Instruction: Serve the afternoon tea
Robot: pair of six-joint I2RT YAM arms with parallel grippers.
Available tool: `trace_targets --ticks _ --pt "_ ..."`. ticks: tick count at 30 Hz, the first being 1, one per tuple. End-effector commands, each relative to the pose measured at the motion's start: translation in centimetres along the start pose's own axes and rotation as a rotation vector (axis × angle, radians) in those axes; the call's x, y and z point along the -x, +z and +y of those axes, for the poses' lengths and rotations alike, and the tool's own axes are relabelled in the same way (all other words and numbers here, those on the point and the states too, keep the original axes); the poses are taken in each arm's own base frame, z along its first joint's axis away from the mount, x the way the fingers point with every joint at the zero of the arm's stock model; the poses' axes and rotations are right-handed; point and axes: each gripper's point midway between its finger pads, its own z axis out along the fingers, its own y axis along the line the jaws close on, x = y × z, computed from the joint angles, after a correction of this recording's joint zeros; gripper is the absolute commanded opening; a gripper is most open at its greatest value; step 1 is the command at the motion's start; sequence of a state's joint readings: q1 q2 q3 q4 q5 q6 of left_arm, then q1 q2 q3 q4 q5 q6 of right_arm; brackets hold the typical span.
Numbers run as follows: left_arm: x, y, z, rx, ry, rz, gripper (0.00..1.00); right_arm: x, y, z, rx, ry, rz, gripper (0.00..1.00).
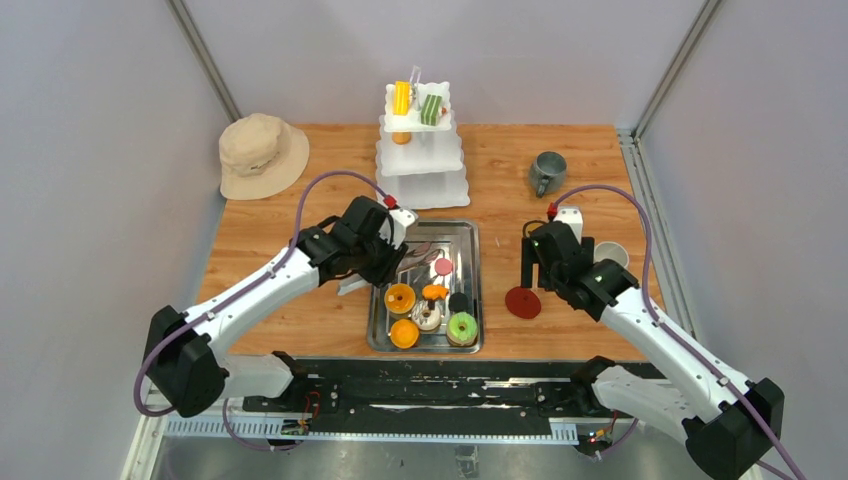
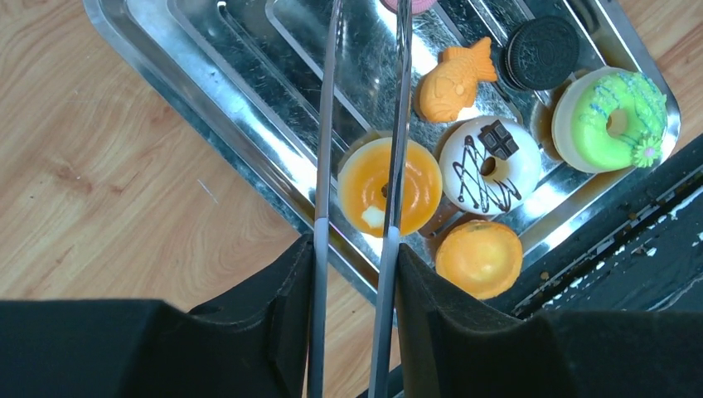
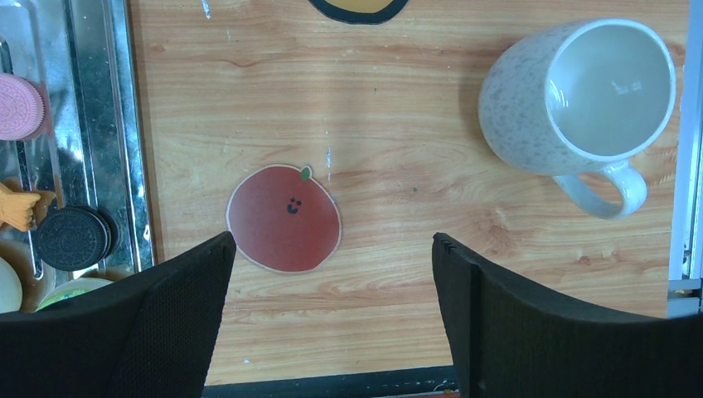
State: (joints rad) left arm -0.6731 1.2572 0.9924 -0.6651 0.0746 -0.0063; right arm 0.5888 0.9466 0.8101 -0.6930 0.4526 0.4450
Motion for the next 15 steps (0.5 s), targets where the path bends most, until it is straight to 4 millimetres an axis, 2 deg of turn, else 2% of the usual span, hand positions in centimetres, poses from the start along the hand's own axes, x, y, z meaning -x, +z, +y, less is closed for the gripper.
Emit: trace_targets --ticks 1,8,11,15 --pt "0.6 -1.6 -0.5 -0.011 0.051 -0.043 0.41 0.8 -0.3 0.2 0.009 -0.002 -0.022 0.87" --pt "-2.1 -4.0 -0.1 0.030 0.025 0.026 0.42 0.5 0.0 0.3 0.006 -0.003 -0.010 0.87" --pt "-1.7 -4.5 -0.5 0.030 0.027 0.007 0.44 0.2 0.2 1.2 0.045 -0.003 0.010 0.87" --pt "-1.1 -3.7 -0.3 0.037 0.027 0.003 0.45 0.4 0.3 1.6 0.056 -0.002 0.013 0.87"
